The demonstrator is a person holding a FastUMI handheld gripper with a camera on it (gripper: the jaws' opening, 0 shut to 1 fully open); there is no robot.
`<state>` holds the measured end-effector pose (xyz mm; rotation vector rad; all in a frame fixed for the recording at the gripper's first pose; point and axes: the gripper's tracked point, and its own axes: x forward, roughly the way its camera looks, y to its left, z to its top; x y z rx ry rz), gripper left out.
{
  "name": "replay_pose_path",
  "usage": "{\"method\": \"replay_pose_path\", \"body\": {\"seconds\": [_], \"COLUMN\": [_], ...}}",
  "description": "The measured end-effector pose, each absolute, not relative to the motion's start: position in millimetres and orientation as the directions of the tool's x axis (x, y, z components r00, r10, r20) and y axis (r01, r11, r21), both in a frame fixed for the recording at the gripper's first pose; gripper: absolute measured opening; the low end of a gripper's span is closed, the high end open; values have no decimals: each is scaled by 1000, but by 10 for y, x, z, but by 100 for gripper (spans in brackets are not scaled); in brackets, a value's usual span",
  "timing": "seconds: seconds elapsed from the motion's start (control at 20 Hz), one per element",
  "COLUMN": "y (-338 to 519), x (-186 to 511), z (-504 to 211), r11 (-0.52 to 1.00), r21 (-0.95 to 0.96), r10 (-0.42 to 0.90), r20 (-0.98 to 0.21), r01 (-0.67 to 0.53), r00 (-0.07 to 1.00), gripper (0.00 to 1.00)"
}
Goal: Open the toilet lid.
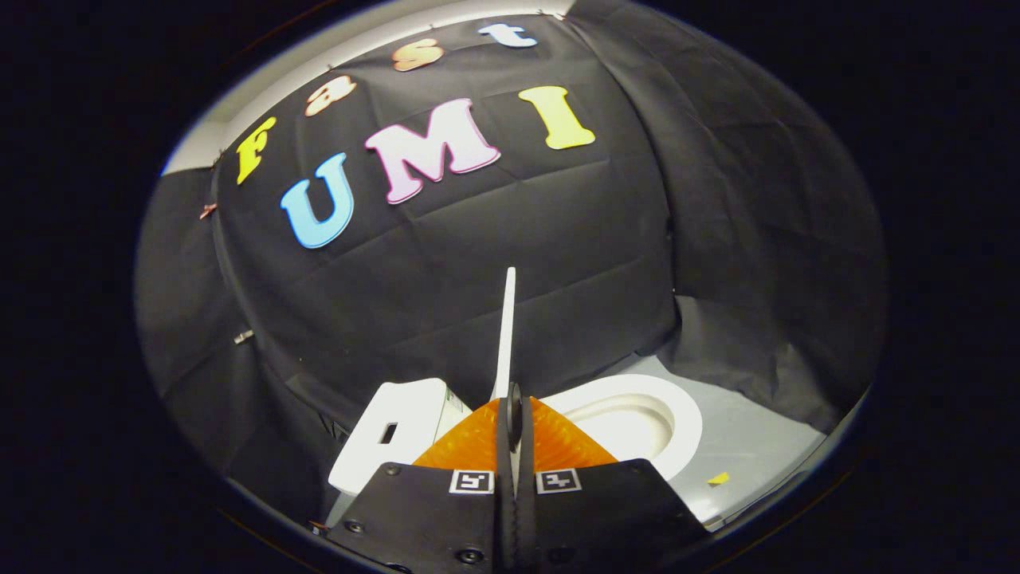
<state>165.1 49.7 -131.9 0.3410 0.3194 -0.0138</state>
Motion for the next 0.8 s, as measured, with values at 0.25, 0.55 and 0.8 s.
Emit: {"method": "replay_pose_path", "body": {"seconds": [0.25,0.55,0.8], "y": [1088,1698,2098], "x": [1638,1631,1603], "z": [-1124,-1033,-1020], "r11": [975,981,979], "r21": [224,170,139], "r10": [77,135,179], "r20": [-274,-259,-257], "r01": [-15,-92,-147], "r00": [959,956,950], "gripper": [5,5,5]}}
